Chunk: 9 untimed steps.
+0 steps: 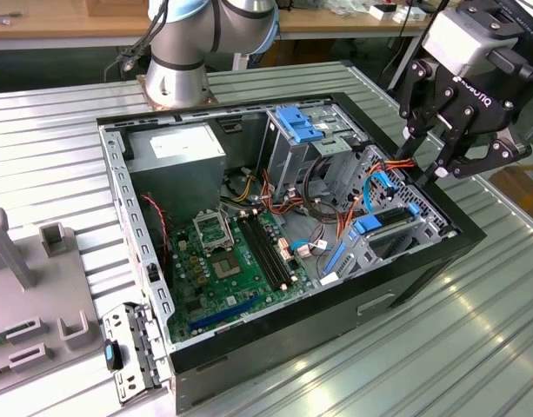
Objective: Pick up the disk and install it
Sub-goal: 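Insert the disk into the insertion slot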
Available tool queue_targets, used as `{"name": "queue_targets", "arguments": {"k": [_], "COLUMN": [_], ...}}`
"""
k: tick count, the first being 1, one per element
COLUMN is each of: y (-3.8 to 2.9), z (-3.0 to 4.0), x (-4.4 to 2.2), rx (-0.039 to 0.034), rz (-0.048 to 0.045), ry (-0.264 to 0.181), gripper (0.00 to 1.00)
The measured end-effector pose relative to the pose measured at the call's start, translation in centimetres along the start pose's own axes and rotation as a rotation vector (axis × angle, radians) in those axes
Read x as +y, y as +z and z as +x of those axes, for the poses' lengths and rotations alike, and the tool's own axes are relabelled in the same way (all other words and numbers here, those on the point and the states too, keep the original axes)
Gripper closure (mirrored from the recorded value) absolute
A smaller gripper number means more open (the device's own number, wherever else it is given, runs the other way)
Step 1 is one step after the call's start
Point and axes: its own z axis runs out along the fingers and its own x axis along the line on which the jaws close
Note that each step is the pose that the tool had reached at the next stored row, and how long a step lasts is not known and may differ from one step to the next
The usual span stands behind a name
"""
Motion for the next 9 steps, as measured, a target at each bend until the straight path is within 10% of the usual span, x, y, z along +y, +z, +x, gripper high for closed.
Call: {"name": "queue_targets", "arguments": {"k": [9], "y": [0.04], "z": [-0.48], "x": [0.00], "rx": [0.0000], "rz": [-0.0001], "ry": [-0.002], "gripper": [0.55]}}
